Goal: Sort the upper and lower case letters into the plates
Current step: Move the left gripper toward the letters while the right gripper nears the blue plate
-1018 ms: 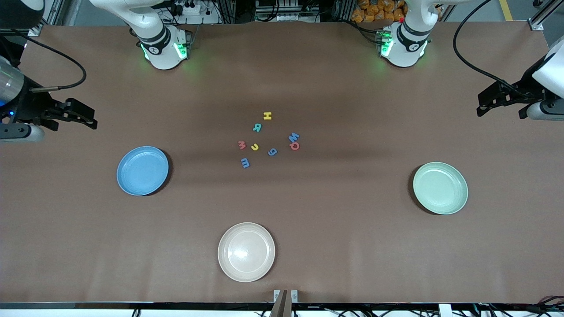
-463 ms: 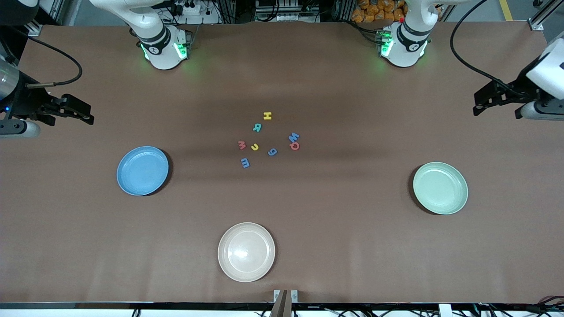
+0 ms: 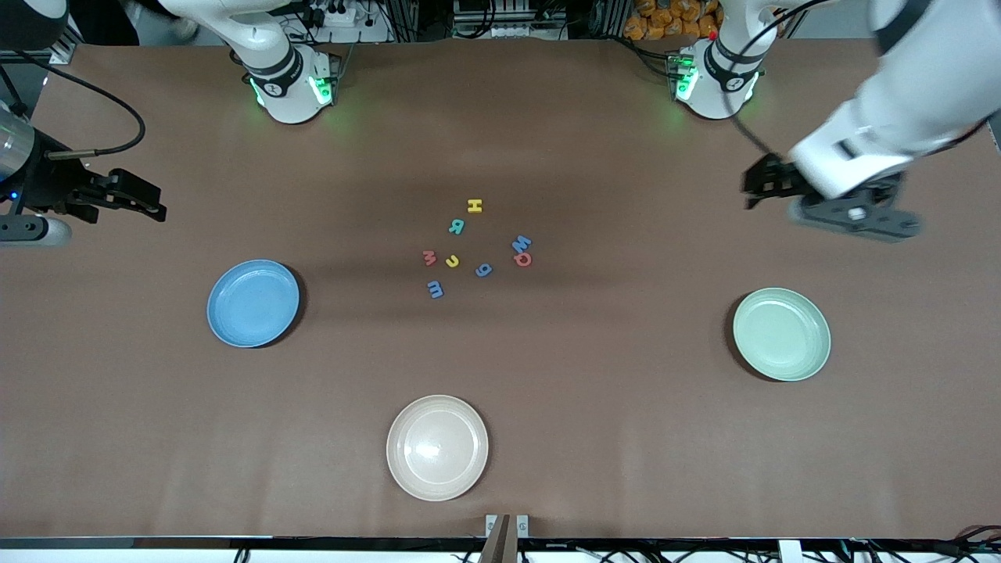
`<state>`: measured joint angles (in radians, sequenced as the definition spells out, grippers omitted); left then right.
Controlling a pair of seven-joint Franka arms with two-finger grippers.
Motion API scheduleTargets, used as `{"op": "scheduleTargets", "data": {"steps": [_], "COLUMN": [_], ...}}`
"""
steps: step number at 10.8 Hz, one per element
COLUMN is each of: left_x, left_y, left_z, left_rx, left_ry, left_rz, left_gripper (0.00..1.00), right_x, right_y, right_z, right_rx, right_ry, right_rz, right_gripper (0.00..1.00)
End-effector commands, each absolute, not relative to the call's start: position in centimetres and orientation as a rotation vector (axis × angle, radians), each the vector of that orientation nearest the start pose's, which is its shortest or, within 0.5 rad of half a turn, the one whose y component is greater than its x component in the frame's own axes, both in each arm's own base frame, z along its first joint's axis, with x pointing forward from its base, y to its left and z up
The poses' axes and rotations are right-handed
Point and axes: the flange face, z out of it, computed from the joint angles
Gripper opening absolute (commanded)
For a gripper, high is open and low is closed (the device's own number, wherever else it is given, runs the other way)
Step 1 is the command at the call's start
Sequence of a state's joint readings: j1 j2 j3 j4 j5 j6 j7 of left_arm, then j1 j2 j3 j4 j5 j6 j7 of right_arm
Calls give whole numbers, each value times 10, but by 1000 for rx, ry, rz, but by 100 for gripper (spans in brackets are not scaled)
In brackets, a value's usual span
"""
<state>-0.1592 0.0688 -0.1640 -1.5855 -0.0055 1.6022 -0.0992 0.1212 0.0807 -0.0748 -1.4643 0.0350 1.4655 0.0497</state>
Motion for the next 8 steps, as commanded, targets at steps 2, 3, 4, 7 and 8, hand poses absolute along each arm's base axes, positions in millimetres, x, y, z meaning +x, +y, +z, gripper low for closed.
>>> {"op": "scheduleTargets", "data": {"steps": [2, 3, 4, 7, 8], "left_x": [536, 530, 526, 510, 504], "left_y": [-271, -296, -318, -381, -397], "left_z": [537, 521, 505, 455, 440], "left_rx": [-3125, -3125, -3123, -3077, -3078], "left_ry": [322, 300, 255, 277, 247], "left_rz": [108, 118, 128, 98, 110], "left_gripper": [100, 100, 100, 88, 85], "right_x": [561, 559, 559, 577, 583], "right_y": [32, 32, 37, 65, 72], "right_z": [615, 612, 609, 573, 562], "right_rx": [-3110, -3110, -3103, -3080, -3064], "right_ry": [-14, -16, -24, -34, 21], "right_rz": [183, 219, 243, 289, 267], "right_gripper": [100, 100, 100, 100, 100]}}
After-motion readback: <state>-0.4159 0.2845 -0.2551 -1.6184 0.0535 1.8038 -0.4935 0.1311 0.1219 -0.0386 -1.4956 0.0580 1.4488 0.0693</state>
